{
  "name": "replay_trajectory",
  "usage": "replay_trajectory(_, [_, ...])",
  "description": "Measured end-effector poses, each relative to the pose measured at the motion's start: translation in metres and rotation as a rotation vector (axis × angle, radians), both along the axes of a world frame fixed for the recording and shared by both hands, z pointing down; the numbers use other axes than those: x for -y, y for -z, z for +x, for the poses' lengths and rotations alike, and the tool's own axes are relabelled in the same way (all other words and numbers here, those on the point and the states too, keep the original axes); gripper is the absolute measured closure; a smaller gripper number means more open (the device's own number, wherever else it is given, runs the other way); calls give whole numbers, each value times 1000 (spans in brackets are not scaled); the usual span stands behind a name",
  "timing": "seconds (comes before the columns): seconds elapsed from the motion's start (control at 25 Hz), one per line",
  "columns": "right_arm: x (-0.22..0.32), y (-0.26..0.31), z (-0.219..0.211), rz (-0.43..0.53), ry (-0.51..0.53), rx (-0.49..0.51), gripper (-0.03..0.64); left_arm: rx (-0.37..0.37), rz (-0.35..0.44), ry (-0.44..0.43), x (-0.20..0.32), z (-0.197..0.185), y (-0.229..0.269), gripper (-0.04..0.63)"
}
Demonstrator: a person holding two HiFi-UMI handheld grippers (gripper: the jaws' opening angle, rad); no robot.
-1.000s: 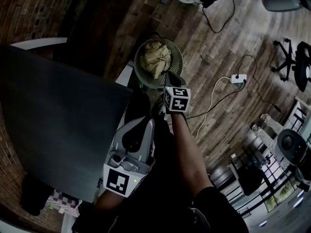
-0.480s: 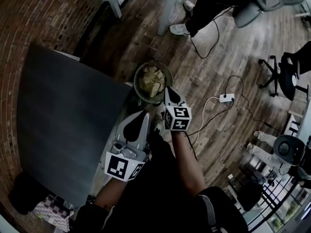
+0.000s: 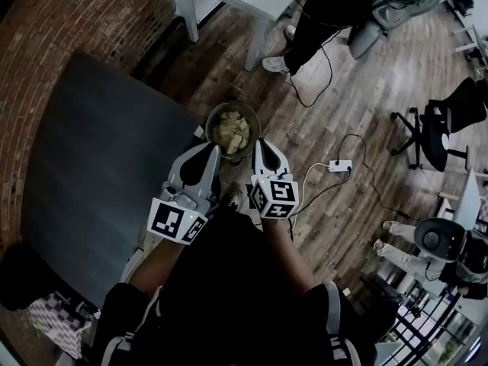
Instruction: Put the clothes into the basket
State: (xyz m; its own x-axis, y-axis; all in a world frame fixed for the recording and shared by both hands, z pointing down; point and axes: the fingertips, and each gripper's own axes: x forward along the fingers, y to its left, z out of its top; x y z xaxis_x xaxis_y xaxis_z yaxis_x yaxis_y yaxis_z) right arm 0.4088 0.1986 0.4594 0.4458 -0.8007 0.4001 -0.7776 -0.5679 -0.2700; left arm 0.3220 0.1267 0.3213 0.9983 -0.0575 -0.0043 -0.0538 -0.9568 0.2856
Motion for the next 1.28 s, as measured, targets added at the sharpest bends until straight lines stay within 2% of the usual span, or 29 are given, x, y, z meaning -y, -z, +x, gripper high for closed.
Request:
replay_trajectory(0.16, [-21,42,-25,47,35,-69,611,-4,1,16,-16,-21,10,594])
replay_trajectory(0.36, [-37,70,-49,105,64,-108,612,2,-23,36,-28,-41,4,594])
replay_trajectory(0.8, [-30,93,-71,155,148,-160,612,-45,2,27,-40,-49,18,594])
replay_trajectory(1.28, [-29,101,-79,180,156,-175,612,-64,17,36,-38,-60,26,594])
